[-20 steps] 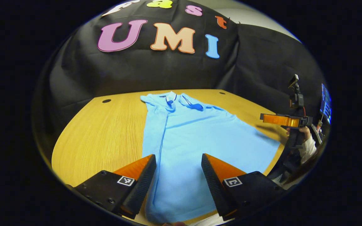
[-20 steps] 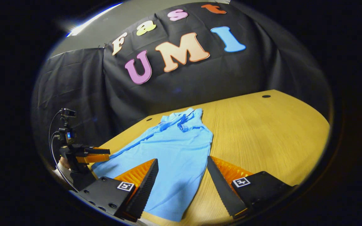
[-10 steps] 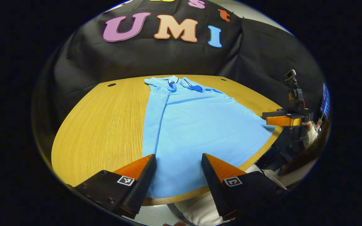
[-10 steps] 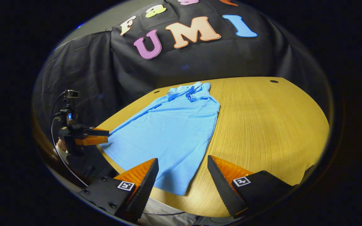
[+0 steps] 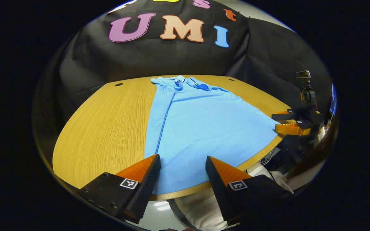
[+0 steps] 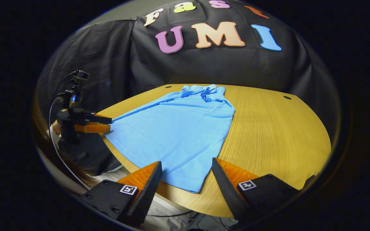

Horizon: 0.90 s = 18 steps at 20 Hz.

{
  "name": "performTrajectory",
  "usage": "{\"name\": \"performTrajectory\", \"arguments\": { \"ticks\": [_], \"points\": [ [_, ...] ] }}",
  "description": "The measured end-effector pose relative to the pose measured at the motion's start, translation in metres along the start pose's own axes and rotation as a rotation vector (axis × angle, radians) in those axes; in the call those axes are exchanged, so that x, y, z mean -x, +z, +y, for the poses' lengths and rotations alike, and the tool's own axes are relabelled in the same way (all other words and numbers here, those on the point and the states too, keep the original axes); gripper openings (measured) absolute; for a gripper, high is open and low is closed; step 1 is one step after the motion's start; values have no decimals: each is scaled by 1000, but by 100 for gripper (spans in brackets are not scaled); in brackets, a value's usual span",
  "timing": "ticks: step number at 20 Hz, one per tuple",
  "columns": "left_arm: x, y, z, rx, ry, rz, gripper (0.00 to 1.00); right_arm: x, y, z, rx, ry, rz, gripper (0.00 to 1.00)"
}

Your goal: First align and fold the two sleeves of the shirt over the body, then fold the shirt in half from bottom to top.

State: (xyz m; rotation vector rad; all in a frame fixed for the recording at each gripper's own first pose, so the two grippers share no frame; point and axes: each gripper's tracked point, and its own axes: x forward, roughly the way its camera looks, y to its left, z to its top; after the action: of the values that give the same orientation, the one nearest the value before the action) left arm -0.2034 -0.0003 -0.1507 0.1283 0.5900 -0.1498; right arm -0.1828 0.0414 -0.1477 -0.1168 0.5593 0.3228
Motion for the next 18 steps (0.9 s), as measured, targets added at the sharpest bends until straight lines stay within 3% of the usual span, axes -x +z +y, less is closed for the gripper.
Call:
{"name": "performTrajectory", "arguments": {
  "ticks": [2, 3, 5, 6, 7, 8, 9, 11, 12, 15, 16, 18],
  "points": [
    [-4, 2, -6, -7, -16, -13, 83, -1, -2, 1, 8, -8, -3, 96],
    [-2, 1, -7, -4, -20, -15, 76, -2, -3, 2, 25, -16, -5, 96],
    [-4, 4, -6, 4, -34, -23, 63, -4, -5, 13, 28, 12, -7, 85],
    [-6, 5, -7, 6, -42, -27, 54, -4, -5, 16, 28, 27, -11, 72],
    [-6, 4, -11, -1, -55, -25, 46, -4, -6, 19, 24, 39, -13, 65],
    [-6, 5, -14, 1, -72, -36, 43, -5, -5, 21, 16, 47, -13, 58],
    [-5, 7, -15, 22, -82, -50, 29, -8, -6, 24, 9, 56, -15, 52],
    [-5, 8, -15, 46, -88, -56, 2, -14, -4, 27, -7, 69, -19, 25],
    [-6, 7, -14, 57, -94, -53, 1, -16, -2, 28, -11, 71, -20, 15],
    [-8, 10, -13, 80, -105, -76, 0, -18, 0, 27, -21, 57, -34, 13],
    [-9, 13, -12, 80, -104, -83, 0, -18, 1, 25, -21, 57, -34, 4],
    [-12, 17, -9, 88, -100, -95, 0, -23, 3, 26, -29, 51, -47, 0]
  ]
}}
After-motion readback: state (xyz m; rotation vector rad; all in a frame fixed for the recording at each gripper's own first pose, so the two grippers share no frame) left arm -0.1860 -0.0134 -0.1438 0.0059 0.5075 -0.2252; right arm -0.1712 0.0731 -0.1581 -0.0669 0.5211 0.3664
